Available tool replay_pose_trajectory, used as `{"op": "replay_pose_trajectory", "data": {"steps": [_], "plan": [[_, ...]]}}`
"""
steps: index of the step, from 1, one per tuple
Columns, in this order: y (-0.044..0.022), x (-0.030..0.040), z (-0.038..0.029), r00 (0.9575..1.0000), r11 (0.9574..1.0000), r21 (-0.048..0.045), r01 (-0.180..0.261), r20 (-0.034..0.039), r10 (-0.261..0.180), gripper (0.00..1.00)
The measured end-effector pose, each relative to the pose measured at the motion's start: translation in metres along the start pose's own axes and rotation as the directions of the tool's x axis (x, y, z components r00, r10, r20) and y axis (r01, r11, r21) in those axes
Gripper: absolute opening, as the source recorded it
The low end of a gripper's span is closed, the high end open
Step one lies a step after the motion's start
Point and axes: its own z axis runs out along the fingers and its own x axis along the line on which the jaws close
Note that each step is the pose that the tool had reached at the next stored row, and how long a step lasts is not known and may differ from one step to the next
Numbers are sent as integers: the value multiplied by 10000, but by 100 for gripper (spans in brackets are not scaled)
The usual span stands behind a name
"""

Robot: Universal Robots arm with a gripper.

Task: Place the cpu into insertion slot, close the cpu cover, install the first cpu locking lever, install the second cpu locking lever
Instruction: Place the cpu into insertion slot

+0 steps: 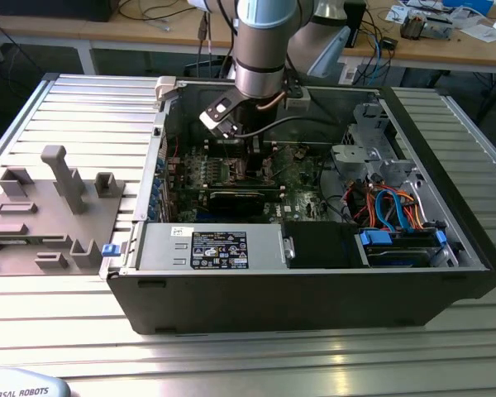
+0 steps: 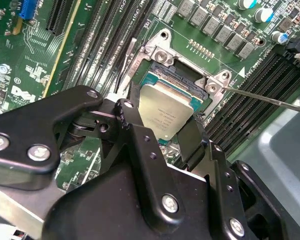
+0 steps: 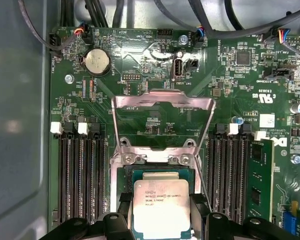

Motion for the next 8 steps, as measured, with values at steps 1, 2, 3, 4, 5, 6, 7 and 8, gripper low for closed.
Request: {"op": "replay_pose_trajectory", "data": {"steps": [1, 2, 3, 4, 5, 6, 7, 8], "plan": [[0, 2, 6, 10000, 10000, 0, -3, 0, 3, 54], [0, 5, 13, 10000, 10000, 0, -6, 0, 6, 54], [0, 7, 21, 10000, 10000, 2, -10, 3, 10, 54], [0, 9, 28, 10000, 10000, 2, -14, 4, 14, 54], [0, 12, 33, 10000, 10000, 2, -18, 3, 18, 54], [1, 15, 41, 10000, 10000, 1, -22, 0, 22, 54], [1, 16, 46, 10000, 10000, 2, -25, 1, 25, 54], [0, 16, 50, 10000, 10000, 2, -32, 0, 32, 54]]}}
